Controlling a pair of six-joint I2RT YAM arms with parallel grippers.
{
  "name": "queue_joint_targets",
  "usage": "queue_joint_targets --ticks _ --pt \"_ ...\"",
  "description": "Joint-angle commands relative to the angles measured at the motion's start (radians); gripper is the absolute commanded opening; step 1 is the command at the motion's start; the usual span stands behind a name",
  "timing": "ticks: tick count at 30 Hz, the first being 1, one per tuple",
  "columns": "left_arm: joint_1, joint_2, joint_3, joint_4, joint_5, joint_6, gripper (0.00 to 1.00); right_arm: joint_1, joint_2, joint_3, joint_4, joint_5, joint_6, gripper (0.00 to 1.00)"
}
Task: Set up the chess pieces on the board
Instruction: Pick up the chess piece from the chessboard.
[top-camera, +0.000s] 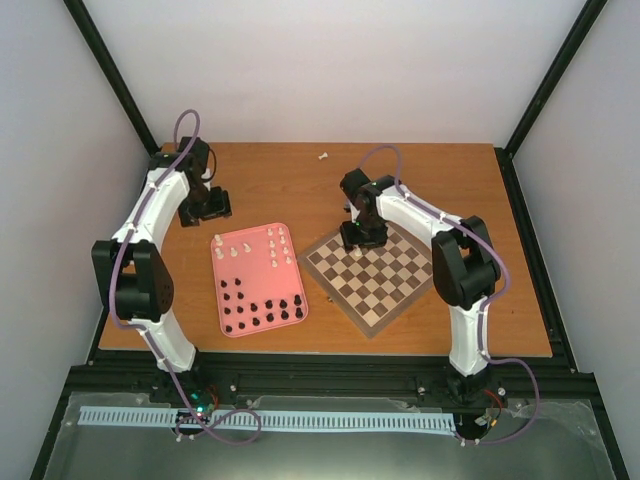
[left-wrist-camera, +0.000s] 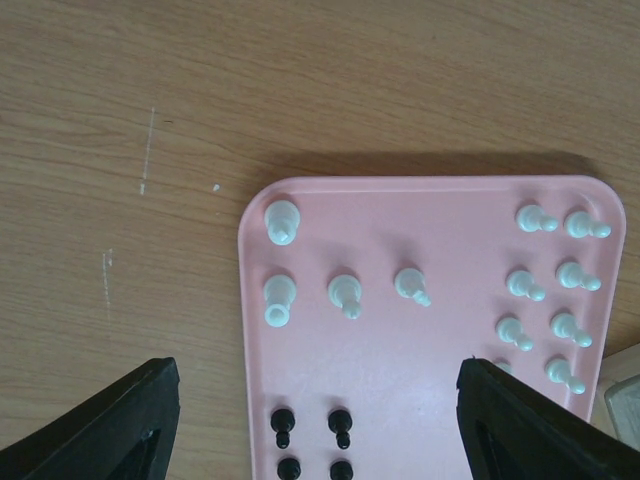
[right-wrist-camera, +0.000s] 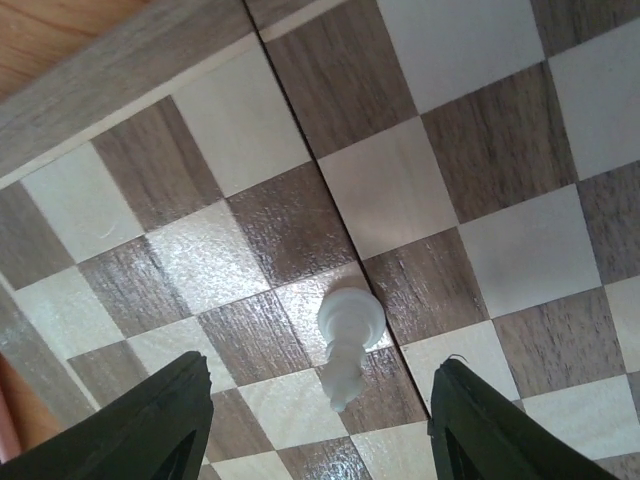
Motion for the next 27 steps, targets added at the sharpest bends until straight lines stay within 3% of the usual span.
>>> queue_joint_targets --ticks 1,9,27 --pt "0.011 -0.02 -0.018 0.042 0.033 0.012 0.78 0.007 0.016 0.038 -0.042 0.041 0.023 0.59" --pt "0.011 0.008 0.003 0.041 0.039 0.015 0.78 0.007 0.044 0.063 -0.057 0.047 0.021 0.38" --pt "0.012 0.04 0.024 0.038 0.047 0.014 0.77 0.007 0.077 0.076 -0.065 0.048 0.0 0.28"
